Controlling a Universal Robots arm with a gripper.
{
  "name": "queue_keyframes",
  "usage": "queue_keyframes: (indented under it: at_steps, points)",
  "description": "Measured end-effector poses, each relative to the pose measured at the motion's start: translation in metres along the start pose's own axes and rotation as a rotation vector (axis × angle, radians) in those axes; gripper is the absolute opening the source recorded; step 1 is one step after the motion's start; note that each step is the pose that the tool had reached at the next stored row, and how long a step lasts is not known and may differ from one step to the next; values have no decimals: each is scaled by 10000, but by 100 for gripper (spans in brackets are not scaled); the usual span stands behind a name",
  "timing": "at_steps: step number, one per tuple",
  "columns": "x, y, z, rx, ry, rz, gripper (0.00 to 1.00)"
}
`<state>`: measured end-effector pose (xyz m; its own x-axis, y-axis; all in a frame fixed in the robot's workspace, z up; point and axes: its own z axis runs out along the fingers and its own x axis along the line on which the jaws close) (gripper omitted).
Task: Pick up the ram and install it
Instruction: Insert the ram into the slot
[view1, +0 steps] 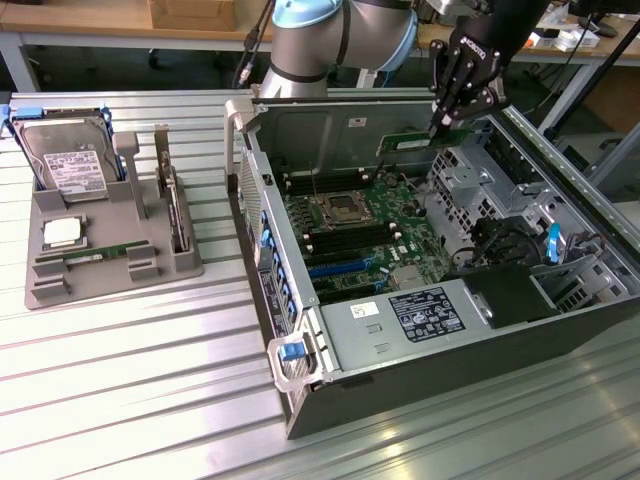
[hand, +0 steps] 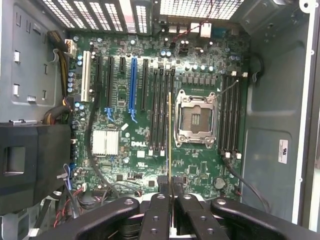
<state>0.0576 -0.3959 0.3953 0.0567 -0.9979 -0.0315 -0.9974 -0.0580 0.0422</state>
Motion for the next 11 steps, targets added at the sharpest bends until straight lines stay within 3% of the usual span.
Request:
queue_keyframes:
  at_steps: [11]
  points:
    - [3,-1,89,0,0,0,12]
